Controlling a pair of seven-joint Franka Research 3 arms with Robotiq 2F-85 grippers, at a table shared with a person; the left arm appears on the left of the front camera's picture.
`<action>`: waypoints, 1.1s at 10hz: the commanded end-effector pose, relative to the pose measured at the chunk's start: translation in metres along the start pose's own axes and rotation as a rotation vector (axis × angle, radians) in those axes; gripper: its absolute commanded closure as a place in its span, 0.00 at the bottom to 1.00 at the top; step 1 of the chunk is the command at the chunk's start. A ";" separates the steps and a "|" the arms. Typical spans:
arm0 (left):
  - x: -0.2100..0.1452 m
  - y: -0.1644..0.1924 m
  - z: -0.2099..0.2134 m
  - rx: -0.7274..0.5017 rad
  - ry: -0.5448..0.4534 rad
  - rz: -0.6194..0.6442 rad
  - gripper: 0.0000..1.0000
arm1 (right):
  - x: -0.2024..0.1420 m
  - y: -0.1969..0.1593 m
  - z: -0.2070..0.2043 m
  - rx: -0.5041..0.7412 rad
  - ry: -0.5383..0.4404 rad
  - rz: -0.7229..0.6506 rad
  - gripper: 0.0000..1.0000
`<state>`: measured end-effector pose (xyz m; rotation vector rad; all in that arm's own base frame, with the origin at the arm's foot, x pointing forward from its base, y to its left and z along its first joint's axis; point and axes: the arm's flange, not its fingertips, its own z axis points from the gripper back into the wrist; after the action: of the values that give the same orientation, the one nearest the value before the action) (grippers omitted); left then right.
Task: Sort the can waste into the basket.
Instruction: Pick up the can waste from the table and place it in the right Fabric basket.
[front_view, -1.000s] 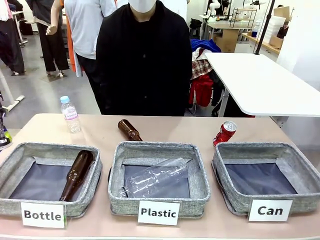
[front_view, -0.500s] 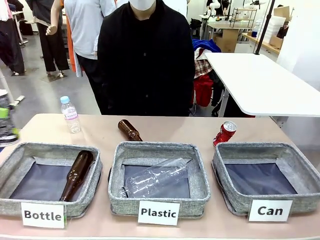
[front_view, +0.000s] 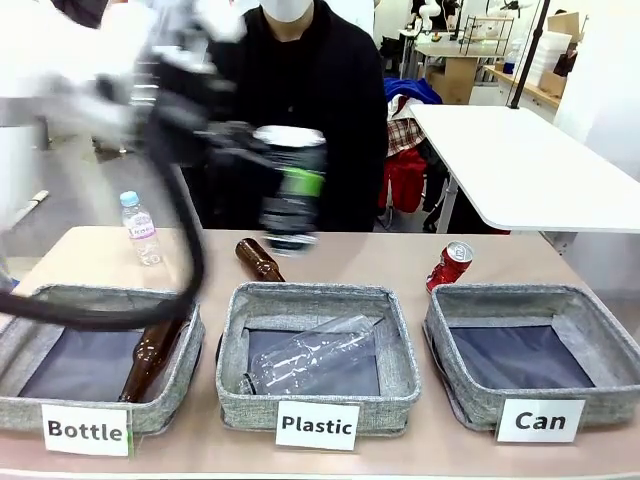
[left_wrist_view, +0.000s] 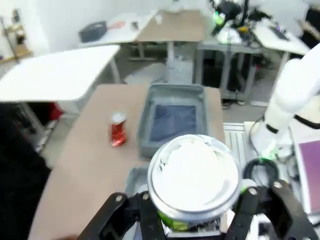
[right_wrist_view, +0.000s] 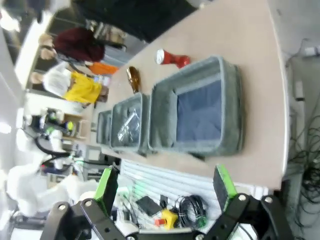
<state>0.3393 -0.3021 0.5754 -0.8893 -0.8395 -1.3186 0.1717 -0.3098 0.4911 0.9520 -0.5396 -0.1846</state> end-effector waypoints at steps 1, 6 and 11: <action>0.046 0.070 -0.124 -0.134 0.105 -0.035 0.61 | -0.006 -0.014 0.042 0.047 -0.003 0.069 0.00; 0.089 0.090 -0.339 -0.216 0.353 -0.111 0.61 | -0.025 -0.047 0.070 0.193 -0.056 0.100 0.00; 0.041 0.068 -0.364 -0.202 0.378 -0.126 0.61 | -0.024 -0.028 0.054 0.126 -0.015 0.064 0.00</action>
<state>0.4079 -0.6683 0.4480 -0.6987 -0.4955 -1.6429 0.1323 -0.3569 0.4802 1.0672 -0.6041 -0.0875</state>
